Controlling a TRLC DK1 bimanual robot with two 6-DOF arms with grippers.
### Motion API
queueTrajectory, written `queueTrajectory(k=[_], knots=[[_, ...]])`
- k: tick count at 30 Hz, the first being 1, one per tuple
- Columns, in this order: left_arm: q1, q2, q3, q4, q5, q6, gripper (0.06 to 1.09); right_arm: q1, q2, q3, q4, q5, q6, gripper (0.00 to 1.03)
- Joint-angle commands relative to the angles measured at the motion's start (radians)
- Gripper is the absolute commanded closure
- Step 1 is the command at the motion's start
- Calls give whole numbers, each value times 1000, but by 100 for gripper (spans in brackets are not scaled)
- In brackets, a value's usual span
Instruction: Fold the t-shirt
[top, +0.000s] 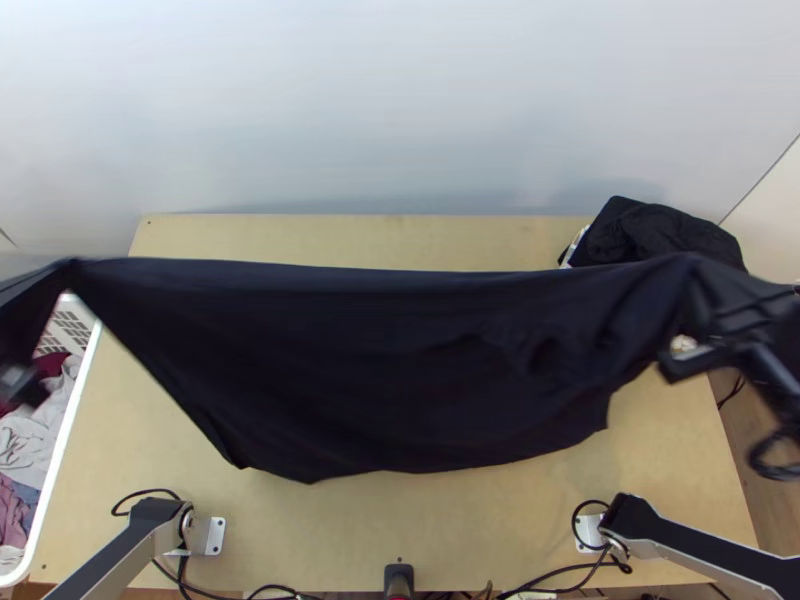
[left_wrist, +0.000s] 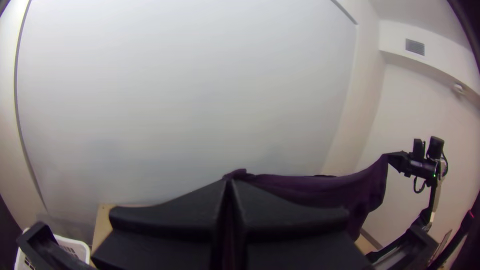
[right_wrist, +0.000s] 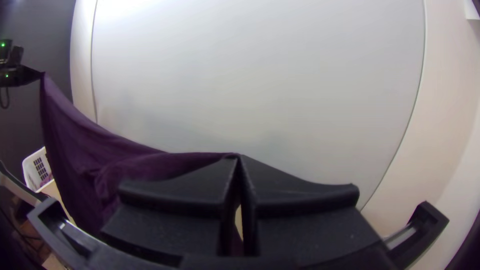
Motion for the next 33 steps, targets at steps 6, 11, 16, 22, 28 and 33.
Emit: queueTrajectory(k=[6, 11, 16, 22, 28, 33], knots=[[-72, 68, -505, 397, -136, -81, 105, -333, 21, -472, 403, -372, 28, 100], [-98, 163, -619, 551, -163, -102, 105, -514, 124, -609, 602, -499, 60, 100], [-89, 284, -721, 726, -194, -113, 105, -608, 323, -636, 768, -530, 116, 100], [-55, 463, -777, 922, -228, -135, 105, -675, 649, -540, 897, -537, 185, 100], [-48, 652, -755, 1068, -258, -142, 105, -686, 922, -337, 903, -537, 241, 100], [-28, 795, -700, 1120, -266, -147, 105, -702, 1069, -205, 865, -536, 278, 100]])
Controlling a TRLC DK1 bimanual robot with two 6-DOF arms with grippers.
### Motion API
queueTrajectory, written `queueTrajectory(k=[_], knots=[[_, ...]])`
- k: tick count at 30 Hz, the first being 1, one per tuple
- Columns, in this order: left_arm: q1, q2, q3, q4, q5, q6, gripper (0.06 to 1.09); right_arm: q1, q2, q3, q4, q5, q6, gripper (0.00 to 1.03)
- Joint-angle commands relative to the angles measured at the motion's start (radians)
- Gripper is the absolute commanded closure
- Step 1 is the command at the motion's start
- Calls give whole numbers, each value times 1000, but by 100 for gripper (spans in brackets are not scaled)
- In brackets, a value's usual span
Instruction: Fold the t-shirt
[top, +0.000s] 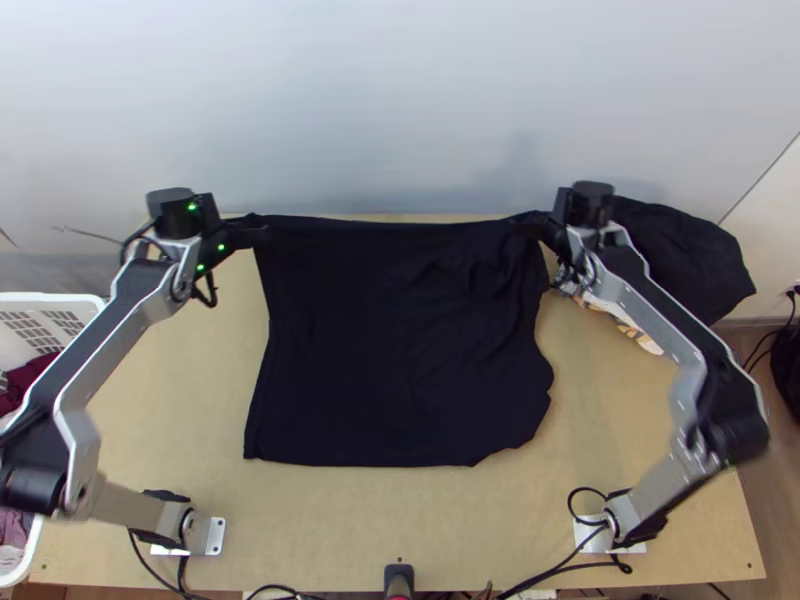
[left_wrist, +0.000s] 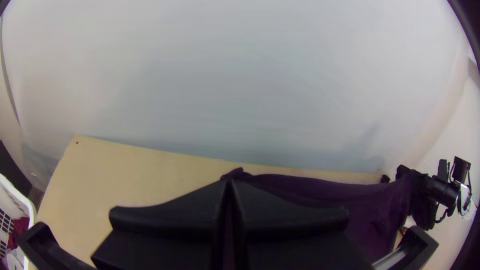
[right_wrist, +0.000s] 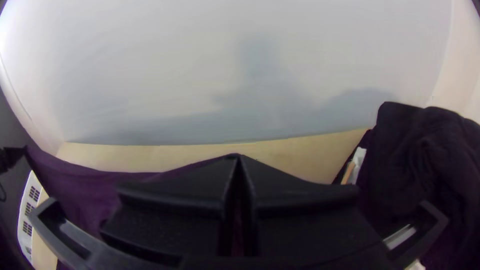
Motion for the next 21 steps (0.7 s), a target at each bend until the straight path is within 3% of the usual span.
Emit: queueTrajectory(k=[1, 11, 17, 19, 21], knots=[[23, 213, 49, 113, -25, -8, 105, -32, 252, 182, -22, 0, 59, 100], [31, 433, 208, 124, -60, -17, 105, -41, 439, 378, -114, 15, 180, 100], [32, 488, 230, 127, -60, -19, 105, -29, 451, 420, -147, 20, 245, 58], [32, 500, 239, 127, -60, -19, 105, -27, 451, 438, -172, 20, 263, 50], [34, 513, 251, 127, -60, -20, 105, -29, 445, 458, -213, 18, 280, 50]])
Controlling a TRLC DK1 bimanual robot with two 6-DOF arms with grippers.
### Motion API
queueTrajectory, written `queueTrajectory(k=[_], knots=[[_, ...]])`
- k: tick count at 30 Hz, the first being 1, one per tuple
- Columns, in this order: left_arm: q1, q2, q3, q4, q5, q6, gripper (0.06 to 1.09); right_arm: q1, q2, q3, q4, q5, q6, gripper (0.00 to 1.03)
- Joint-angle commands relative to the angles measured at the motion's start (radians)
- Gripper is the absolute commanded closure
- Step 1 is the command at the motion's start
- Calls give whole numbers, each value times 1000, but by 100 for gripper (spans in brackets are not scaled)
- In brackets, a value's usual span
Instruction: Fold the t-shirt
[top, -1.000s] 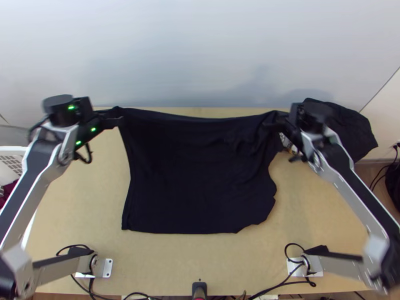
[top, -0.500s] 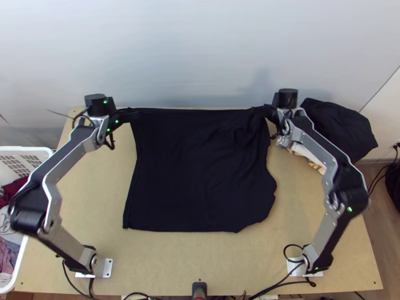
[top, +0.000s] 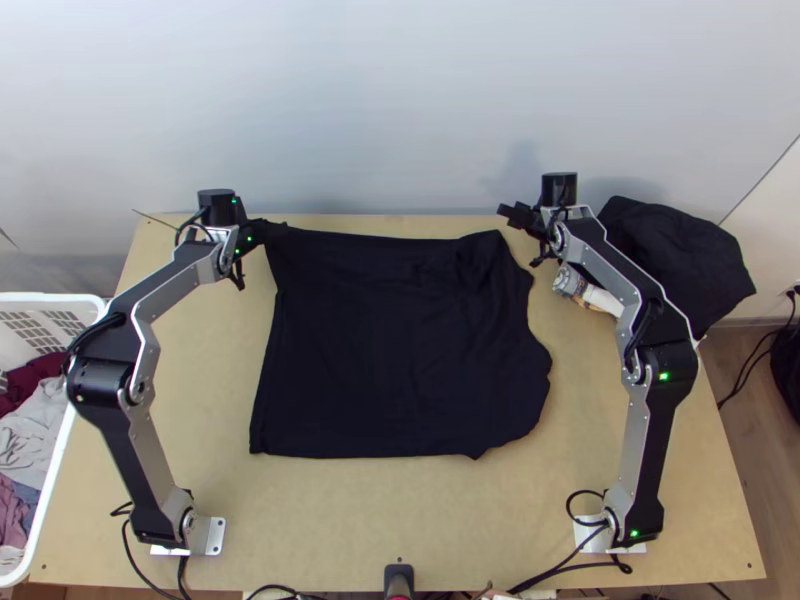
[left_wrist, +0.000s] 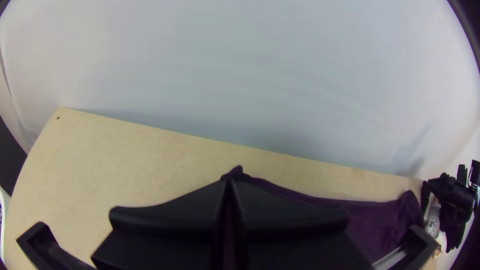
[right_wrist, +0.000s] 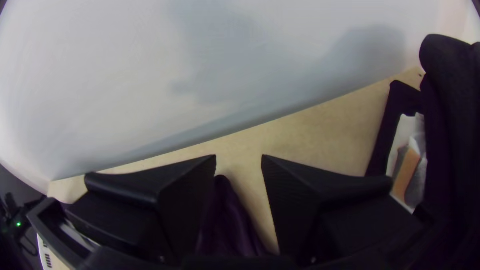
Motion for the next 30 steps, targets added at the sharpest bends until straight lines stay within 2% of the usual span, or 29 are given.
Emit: queueTrajectory(k=[1, 6, 14, 30], knots=[[2, 71, 48, 3, 0, -3, 105, 5, 10, 74, -99, -1, 76, 50], [1, 85, 68, 0, 0, -3, 105, 36, -48, 76, -225, -75, 150, 50], [-4, 78, 88, -24, 0, -9, 105, 79, -42, 60, -326, -165, 194, 50], [2, 52, 92, -46, 0, -9, 105, 117, -33, 37, -343, -181, 207, 48]])
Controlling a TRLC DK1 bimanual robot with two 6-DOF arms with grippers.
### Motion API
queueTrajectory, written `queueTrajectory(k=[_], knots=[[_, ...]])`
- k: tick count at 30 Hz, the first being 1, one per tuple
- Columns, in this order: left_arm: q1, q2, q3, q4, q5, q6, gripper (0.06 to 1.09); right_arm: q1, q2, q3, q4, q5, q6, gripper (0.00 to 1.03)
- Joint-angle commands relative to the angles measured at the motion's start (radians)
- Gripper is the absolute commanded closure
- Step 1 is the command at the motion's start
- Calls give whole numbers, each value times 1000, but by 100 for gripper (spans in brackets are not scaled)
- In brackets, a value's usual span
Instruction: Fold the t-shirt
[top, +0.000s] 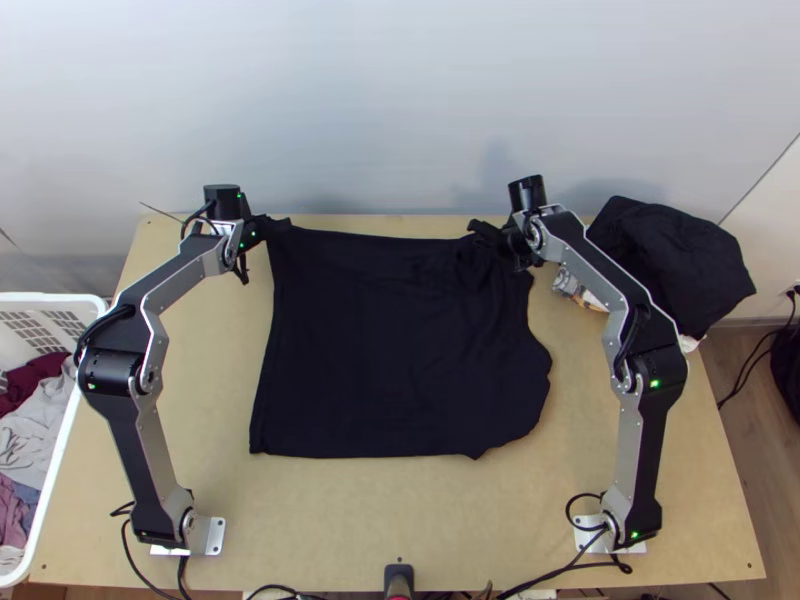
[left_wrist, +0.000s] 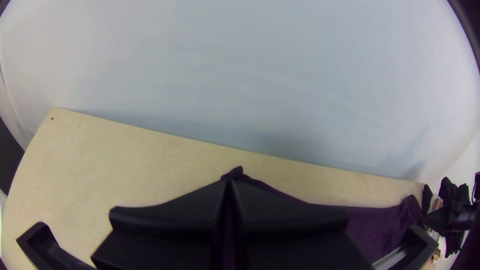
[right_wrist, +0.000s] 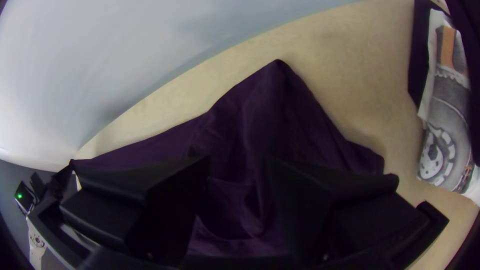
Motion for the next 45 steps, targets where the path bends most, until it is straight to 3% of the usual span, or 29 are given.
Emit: queueTrajectory(k=[1, 8, 11, 15, 16, 22, 36, 45], knots=[[4, -11, 3, -8, 0, 1, 105, 9, -12, -17, -11, -5, 5, 45], [2, -12, 8, -16, 0, 1, 105, 15, -22, -54, -21, -3, -7, 42], [1, -14, 8, -27, 0, 1, 105, 7, -22, -51, -27, -3, -6, 34], [1, -12, 8, -33, 0, 1, 105, 6, -15, -52, -31, -3, -11, 35], [1, -12, 8, -33, 0, 1, 105, 7, -4, -46, -31, -3, -12, 39], [-7, -3, 20, -34, 0, 1, 105, 12, 90, 67, -31, -3, -38, 99], [27, 69, 206, -71, -29, 1, 105, -49, 186, 429, -4, 100, -73, 100], [45, 139, 353, -128, -44, 1, 105, -94, 189, 460, 54, 140, -73, 100]])
